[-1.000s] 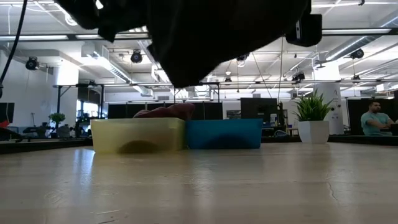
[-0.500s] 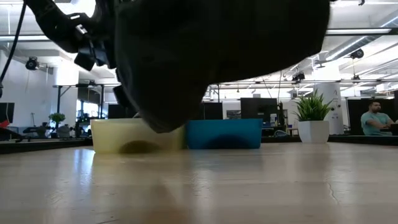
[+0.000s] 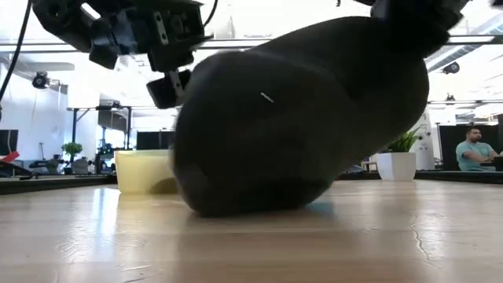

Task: Pick & Place hat
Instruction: Put the gray cap into the blue bin

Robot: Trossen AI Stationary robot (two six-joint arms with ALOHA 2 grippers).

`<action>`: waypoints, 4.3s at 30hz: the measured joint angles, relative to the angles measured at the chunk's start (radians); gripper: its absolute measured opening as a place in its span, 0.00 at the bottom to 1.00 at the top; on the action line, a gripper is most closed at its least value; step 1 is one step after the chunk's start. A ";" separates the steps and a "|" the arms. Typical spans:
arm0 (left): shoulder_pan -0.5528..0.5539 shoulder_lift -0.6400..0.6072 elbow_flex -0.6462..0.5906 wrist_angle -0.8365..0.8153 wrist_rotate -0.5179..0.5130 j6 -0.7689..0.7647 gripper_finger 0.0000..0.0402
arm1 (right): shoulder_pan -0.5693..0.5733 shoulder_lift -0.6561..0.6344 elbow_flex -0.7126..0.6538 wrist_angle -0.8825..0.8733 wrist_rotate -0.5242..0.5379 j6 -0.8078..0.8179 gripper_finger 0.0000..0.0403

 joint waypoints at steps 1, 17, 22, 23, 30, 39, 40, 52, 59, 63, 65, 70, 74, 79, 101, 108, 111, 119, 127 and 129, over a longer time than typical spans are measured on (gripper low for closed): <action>-0.013 0.002 0.005 0.003 -0.011 -0.001 0.33 | 0.007 0.021 0.037 -0.064 0.009 -0.061 0.08; -0.184 0.169 0.038 -0.079 -0.167 -0.040 0.33 | 0.098 0.164 0.243 -0.298 0.126 -0.472 0.07; -0.214 0.236 0.111 -0.100 -0.055 -0.068 0.33 | 0.103 0.169 0.236 -0.319 0.122 -0.390 0.07; -0.229 0.235 0.124 -0.107 -0.063 -0.060 0.33 | 0.106 0.169 0.233 -0.322 0.118 -0.379 0.07; -0.299 0.286 0.186 -0.272 -0.225 0.112 0.33 | 0.116 0.171 0.231 -0.328 0.148 -0.449 0.07; -0.240 0.487 0.390 -0.215 -0.262 0.244 0.33 | 0.118 0.171 0.230 -0.286 0.156 -0.584 0.07; -0.241 0.499 0.421 -0.217 -0.246 0.266 0.33 | 0.119 0.171 0.230 -0.286 0.155 -0.573 0.07; -0.256 0.601 0.613 -0.378 -0.234 0.449 0.33 | 0.129 0.173 0.229 -0.293 0.117 -0.580 0.25; -0.252 0.635 0.629 -0.377 -0.243 0.478 0.33 | 0.141 0.173 0.229 -0.301 0.192 -0.639 0.46; -0.244 0.639 0.628 -0.378 -0.249 0.501 0.33 | 0.171 0.165 0.229 -0.345 0.255 -0.626 0.55; -0.240 0.639 0.628 -0.387 -0.262 0.525 0.33 | 0.195 0.149 0.229 -0.393 0.277 -0.591 0.58; -0.230 0.620 0.627 -0.436 -0.267 0.536 0.33 | 0.273 0.100 0.229 -0.543 0.281 -0.377 0.62; -0.231 0.585 0.628 -0.495 -0.265 0.552 0.33 | 0.323 0.093 0.230 -0.515 0.257 -0.269 0.61; -0.234 0.508 0.626 -0.501 -0.265 0.529 0.33 | 0.331 0.133 0.229 -0.353 0.210 -0.325 0.61; -0.302 0.506 0.541 -0.649 -0.313 0.550 0.33 | 0.220 0.174 0.311 -0.071 0.139 0.037 0.55; -0.302 0.505 0.471 -0.654 -0.313 0.523 0.33 | 0.138 0.324 0.399 -0.054 0.050 0.122 0.55; -0.306 0.503 0.470 -0.659 -0.313 0.523 0.33 | 0.123 0.385 0.445 -0.090 0.049 0.201 0.55; -0.321 0.492 0.466 -0.713 -0.313 0.558 0.33 | 0.130 0.446 0.510 -0.318 0.028 0.358 0.55; -0.348 0.366 0.463 -0.750 -0.384 0.694 0.33 | 0.150 0.433 0.573 -0.378 0.048 0.195 0.55; -0.364 0.322 0.460 -0.811 -0.436 0.749 0.33 | 0.153 0.433 0.587 -0.367 0.058 0.097 0.55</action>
